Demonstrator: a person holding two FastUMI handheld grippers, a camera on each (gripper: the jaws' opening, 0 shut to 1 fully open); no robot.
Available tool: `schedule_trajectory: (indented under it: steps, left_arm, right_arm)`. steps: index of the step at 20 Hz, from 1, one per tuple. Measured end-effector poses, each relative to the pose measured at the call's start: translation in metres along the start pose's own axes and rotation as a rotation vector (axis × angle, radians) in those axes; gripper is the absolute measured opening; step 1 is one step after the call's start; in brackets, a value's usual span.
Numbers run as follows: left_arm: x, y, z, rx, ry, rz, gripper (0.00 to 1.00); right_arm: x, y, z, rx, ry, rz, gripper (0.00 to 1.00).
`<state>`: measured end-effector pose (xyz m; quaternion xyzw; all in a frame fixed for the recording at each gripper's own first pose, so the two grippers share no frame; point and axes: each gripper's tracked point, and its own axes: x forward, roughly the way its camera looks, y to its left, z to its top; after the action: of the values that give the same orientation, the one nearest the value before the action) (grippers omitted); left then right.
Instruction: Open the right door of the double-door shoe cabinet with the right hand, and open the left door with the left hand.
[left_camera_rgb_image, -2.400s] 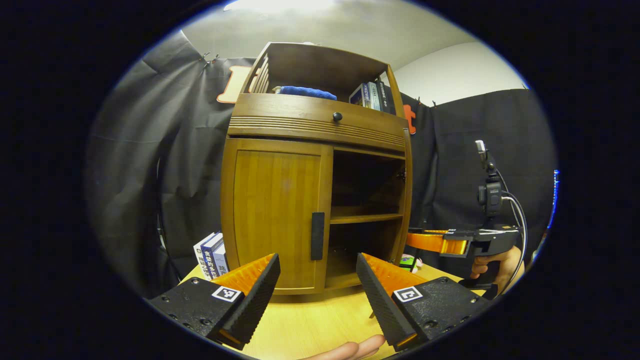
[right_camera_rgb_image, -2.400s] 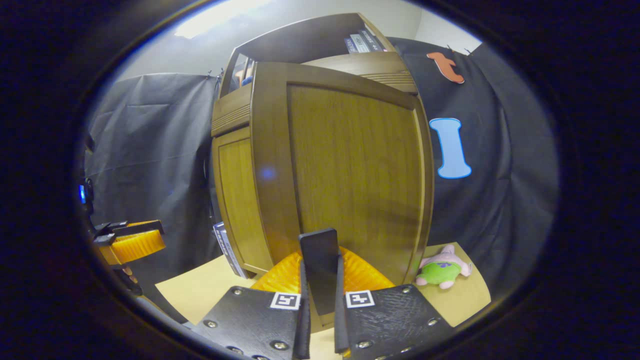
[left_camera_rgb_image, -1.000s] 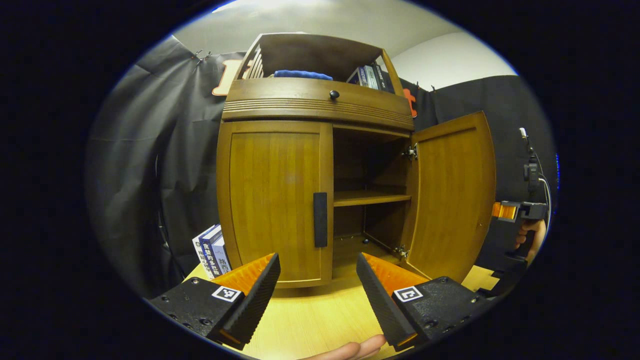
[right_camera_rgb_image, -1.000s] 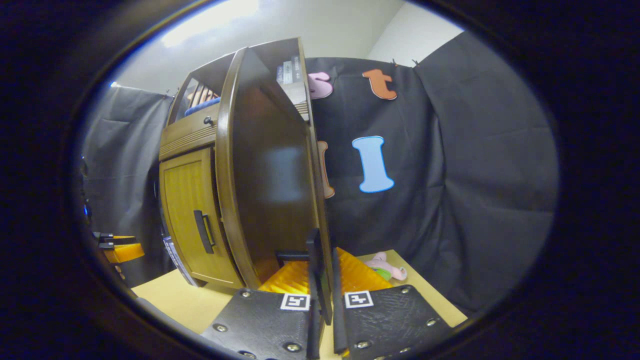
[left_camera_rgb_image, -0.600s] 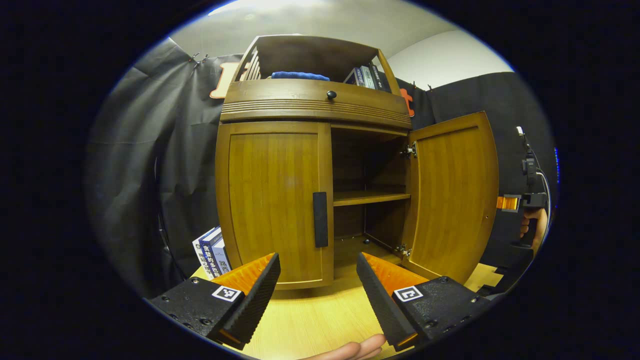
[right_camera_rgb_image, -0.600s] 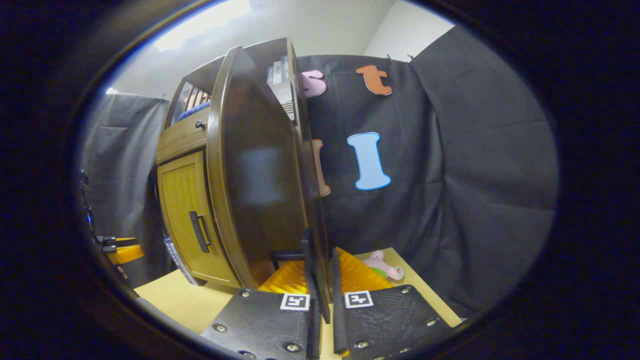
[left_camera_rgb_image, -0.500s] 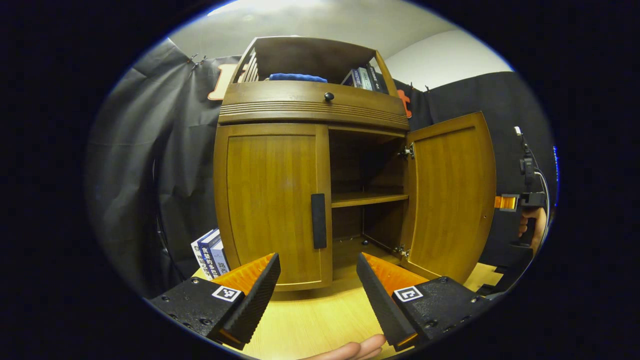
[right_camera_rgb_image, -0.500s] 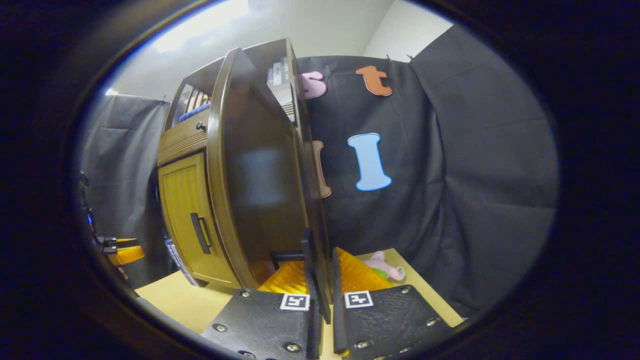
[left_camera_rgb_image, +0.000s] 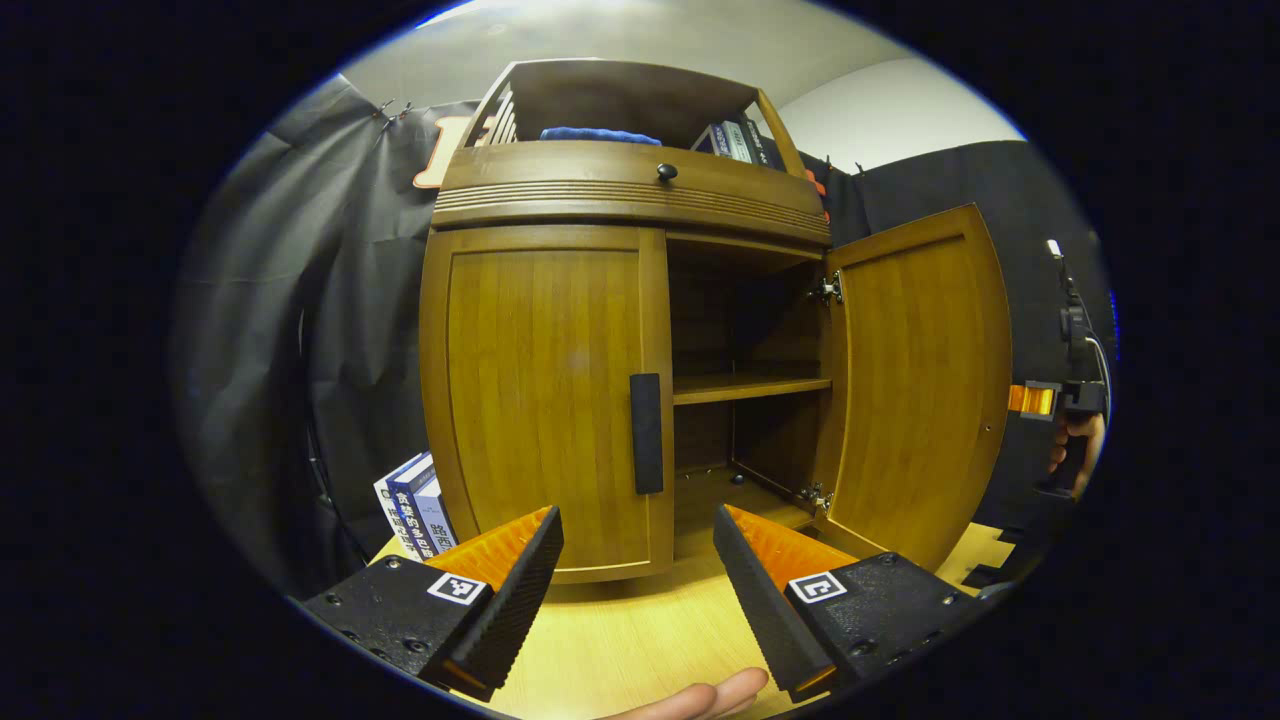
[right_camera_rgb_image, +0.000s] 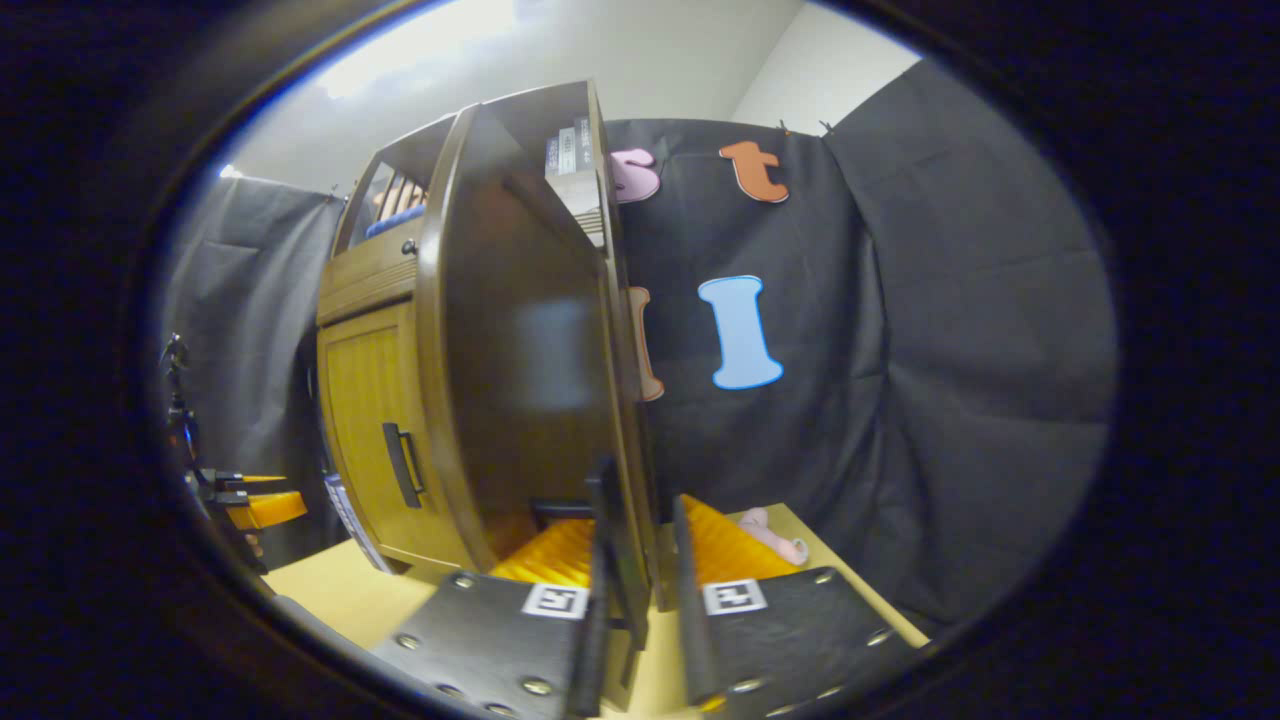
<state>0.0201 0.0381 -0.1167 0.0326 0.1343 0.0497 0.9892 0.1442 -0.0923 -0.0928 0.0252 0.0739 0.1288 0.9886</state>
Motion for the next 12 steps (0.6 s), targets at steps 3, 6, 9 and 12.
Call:
schedule_trajectory:
  steps: [3, 6, 9, 12]
  left_arm:
    - [0.007, 0.000, 0.001, -0.002, -0.019, -0.019, 0.92]
    - [0.015, -0.001, 0.004, -0.004, -0.044, -0.040, 0.92]
    - [0.028, 0.000, 0.001, 0.000, -0.025, -0.031, 0.94]
    - [0.054, -0.004, 0.010, 0.002, -0.045, -0.034, 0.94]
  right_arm:
    - [-0.006, -0.012, 0.002, -0.031, -0.012, -0.038, 0.54]
    - [-0.017, -0.021, 0.007, -0.051, -0.020, -0.047, 0.84]
    - [-0.035, -0.047, 0.016, -0.050, -0.044, -0.106, 0.79]
    - [-0.059, -0.042, 0.037, 0.053, -0.105, -0.074, 0.88]
